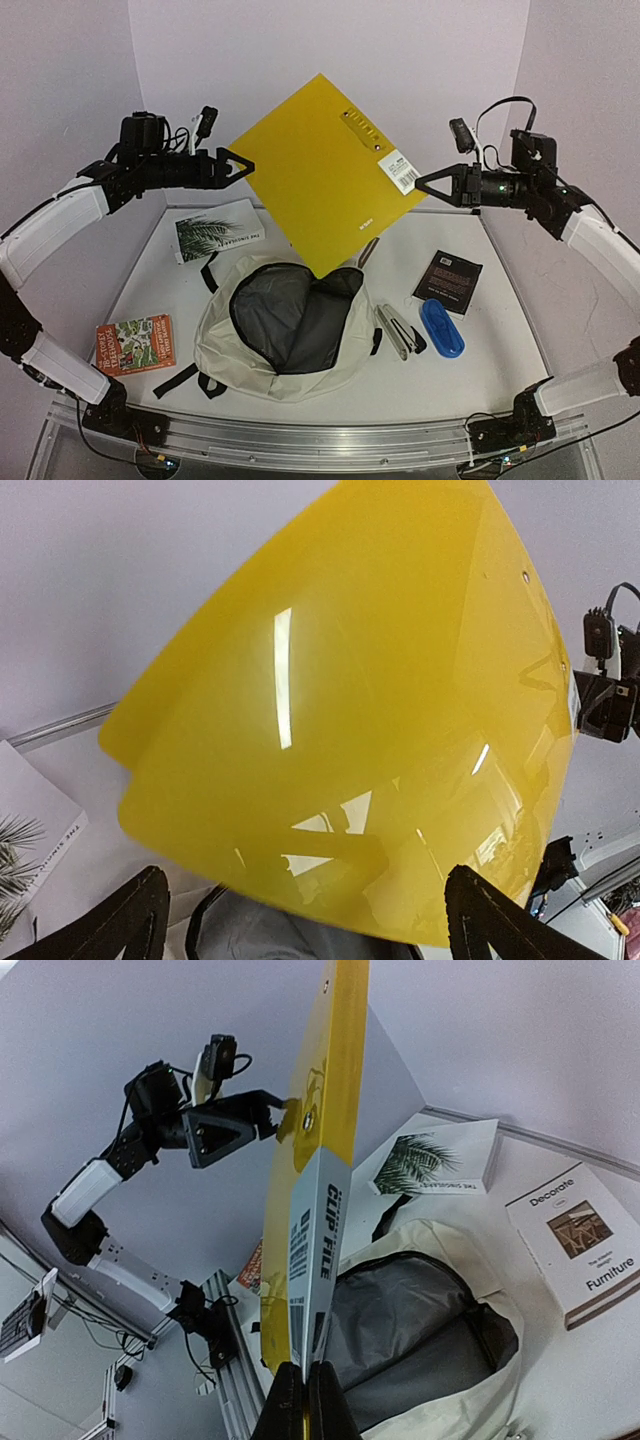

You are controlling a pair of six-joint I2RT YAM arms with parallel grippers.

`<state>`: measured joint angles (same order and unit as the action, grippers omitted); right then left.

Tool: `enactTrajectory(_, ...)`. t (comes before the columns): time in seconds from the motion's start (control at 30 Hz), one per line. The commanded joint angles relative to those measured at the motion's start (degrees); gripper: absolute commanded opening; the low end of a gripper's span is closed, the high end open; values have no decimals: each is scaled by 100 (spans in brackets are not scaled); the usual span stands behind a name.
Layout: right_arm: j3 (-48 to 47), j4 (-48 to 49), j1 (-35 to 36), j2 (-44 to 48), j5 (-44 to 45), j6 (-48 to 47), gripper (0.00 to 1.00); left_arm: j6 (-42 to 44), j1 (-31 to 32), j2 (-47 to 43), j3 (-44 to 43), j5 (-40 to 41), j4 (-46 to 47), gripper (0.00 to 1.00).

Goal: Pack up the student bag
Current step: Pick up the files from the center of the board.

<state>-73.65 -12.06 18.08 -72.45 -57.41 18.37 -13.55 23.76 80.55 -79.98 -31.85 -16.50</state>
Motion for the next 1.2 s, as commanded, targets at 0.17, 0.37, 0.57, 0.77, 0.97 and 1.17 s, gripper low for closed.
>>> enactTrajectory(0.17,-178,196,87,41,-1354,-445,0,633,-180,-118,-770,-348,-876,99)
enactTrajectory(0.37,-116,193,158,-2,-1711,-601,0,956,-314,101,-1207,-580,-1406,99)
enactTrajectory(0.57,-106,195,216,-14,-1953,-729,0,1151,-433,386,-1650,-1241,-1775,99)
enactTrajectory(0.77,-140,195,243,-154,-2062,-831,0,1484,-433,600,-1845,-2447,-2193,97)
enactTrajectory(0.97,-211,187,255,-401,-1884,-891,0,1628,-433,632,-1859,-3149,-2528,79)
enactTrajectory(1.17,-270,186,255,-667,-1588,-975,0,1516,-442,416,-1479,-3020,-2326,30)
